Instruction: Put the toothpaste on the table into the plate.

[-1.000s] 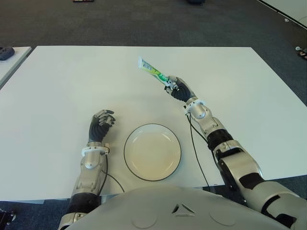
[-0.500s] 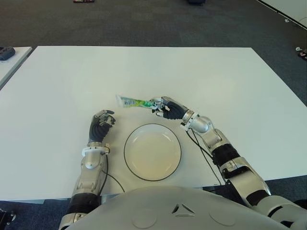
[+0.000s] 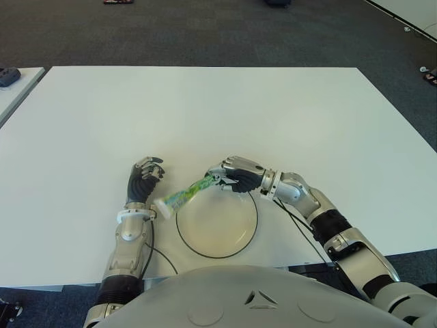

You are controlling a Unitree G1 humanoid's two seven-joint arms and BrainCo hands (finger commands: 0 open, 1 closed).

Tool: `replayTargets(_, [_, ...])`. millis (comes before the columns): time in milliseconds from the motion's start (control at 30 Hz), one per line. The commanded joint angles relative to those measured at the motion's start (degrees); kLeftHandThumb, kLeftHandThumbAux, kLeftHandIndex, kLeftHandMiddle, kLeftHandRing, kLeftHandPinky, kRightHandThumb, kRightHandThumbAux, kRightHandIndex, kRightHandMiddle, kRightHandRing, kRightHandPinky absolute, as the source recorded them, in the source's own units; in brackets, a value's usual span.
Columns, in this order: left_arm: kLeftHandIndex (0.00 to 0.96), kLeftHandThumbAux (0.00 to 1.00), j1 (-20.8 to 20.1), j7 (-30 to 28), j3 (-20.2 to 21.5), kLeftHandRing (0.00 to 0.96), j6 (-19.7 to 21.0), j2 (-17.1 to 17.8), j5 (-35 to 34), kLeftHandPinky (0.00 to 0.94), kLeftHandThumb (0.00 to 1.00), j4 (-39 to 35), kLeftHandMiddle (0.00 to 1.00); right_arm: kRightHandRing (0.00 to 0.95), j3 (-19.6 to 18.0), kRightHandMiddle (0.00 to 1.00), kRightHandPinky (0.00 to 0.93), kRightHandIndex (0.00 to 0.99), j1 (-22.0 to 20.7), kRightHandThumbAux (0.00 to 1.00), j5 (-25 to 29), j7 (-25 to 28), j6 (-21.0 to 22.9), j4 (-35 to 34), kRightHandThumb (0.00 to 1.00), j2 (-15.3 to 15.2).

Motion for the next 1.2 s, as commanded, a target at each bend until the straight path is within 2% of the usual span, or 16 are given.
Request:
replayTargets(33, [0.430, 0.717, -0.2, -0.4, -0.3, 0.626, 0.3, 0.1, 0.2, 0.611, 0.704, 1.1, 0.612, 0.887, 1.4, 0.889, 0.898, 0.441, -2.3, 0.715, -4.3, -2.0, -3.6, 0.4, 0.713, -1.3])
replayTargets(233, [0.429, 0.717, -0.7, -0.7, -0.1, 0.622, -0.2, 0.4, 0.0, 0.596, 0.704, 2.0, 0.605, 0.893, 1.8, 0.898, 0.909, 0.441, -3.2, 0.715, -8.4, -5.1, -5.4, 0.6, 0.711, -1.8])
replayTargets(400, [0.429, 0.717, -1.0, -0.8, -0.1, 0.615, -0.4, 0.7, -0.1, 0.587, 0.703, 2.7, 0.597, 0.890, 1.4, 0.899, 0.897, 0.441, -2.8, 0.715, -12.2, -9.2, -4.1, -0.2, 0.711, -1.9])
replayTargets(467, [0.429, 0.718, -1.2, -0.5, 0.0, 0.614, -0.7, 0.7, 0.0, 0.591, 0.704, 3.1, 0.597, 0.840, 1.4, 0.853, 0.826, 0.441, -3.1, 0.715, -13.9, -11.2, -3.5, 0.0, 0.707, -1.9])
replayTargets(600, [0.429, 0.718, -1.4, -0.2, 0.0, 0.615, -1.2, 0.7, 0.2, 0.593, 0.704, 3.5, 0.599, 0.775, 1.9, 0.800, 0.744, 0.436, -4.4, 0.715, -15.7, -13.4, -3.9, 1.0, 0.700, -2.1])
replayTargets(667, [0.429, 0.718, -1.5, -0.2, 0.0, 0.615, -1.3, 0.8, 0.2, 0.590, 0.705, 3.7, 0.598, 0.663, 2.1, 0.667, 0.662, 0.429, -4.8, 0.717, -16.1, -13.7, -3.8, 1.3, 0.691, -2.1])
replayTargets(700, [0.429, 0.718, -1.5, -0.2, 0.0, 0.615, -1.4, 0.8, 0.2, 0.590, 0.705, 3.7, 0.598, 0.648, 2.2, 0.648, 0.651, 0.428, -5.0, 0.717, -16.0, -13.2, -3.4, 1.1, 0.690, -2.1])
replayTargets(733, [0.429, 0.718, -1.5, -0.2, 0.0, 0.612, -1.4, 0.8, 0.2, 0.582, 0.705, 3.8, 0.595, 0.542, 2.3, 0.503, 0.582, 0.349, -5.1, 0.657, -16.0, -12.9, -3.0, 1.0, 0.565, -2.2])
replayTargets(767, [0.429, 0.718, -1.6, -0.2, 0.0, 0.611, -1.5, 0.7, 0.2, 0.577, 0.705, 3.8, 0.593, 0.473, 2.4, 0.408, 0.537, 0.298, -5.6, 0.620, -16.2, -12.6, -3.1, 0.6, 0.481, -2.4])
replayTargets(800, [0.429, 0.718, -1.6, -0.2, 0.0, 0.609, -1.5, 0.7, 0.1, 0.577, 0.705, 3.8, 0.590, 0.354, 2.5, 0.302, 0.415, 0.217, -5.9, 0.572, -16.4, -12.4, -3.2, 0.4, 0.423, -2.6])
replayTargets(833, [0.429, 0.718, -1.6, -0.2, 0.0, 0.608, -1.5, 0.7, 0.1, 0.577, 0.705, 3.9, 0.589, 0.312, 2.7, 0.264, 0.371, 0.188, -6.4, 0.554, -16.8, -12.5, -3.5, 0.0, 0.403, -2.9])
replayTargets(867, [0.429, 0.718, -1.6, -0.3, 0.0, 0.607, -1.5, 0.7, 0.0, 0.578, 0.705, 3.9, 0.588, 0.210, 2.8, 0.179, 0.249, 0.120, -6.7, 0.514, -17.0, -12.5, -3.7, -0.2, 0.372, -3.1])
replayTargets(900, [0.429, 0.718, -1.6, -0.3, 0.0, 0.607, -1.6, 0.7, 0.0, 0.579, 0.705, 3.9, 0.587, 0.144, 2.8, 0.125, 0.170, 0.076, -7.0, 0.489, -17.2, -12.6, -3.9, -0.5, 0.352, -3.3])
replayTargets(1000, [0.429, 0.718, -1.7, -0.4, 0.0, 0.607, -1.6, 0.7, -0.1, 0.580, 0.705, 4.0, 0.586, 0.050, 2.8, 0.042, 0.055, 0.025, -7.7, 0.427, -17.5, -12.9, -4.2, -1.2, 0.334, -3.7])
replayTargets(1200, [0.429, 0.717, -1.9, -0.3, 0.0, 0.602, -2.3, 0.9, 0.1, 0.575, 0.704, 4.5, 0.583, 0.005, 1.7, 0.004, 0.005, 0.002, -8.8, 0.309, -15.5, -13.4, -4.7, -2.2, 0.360, -4.2])
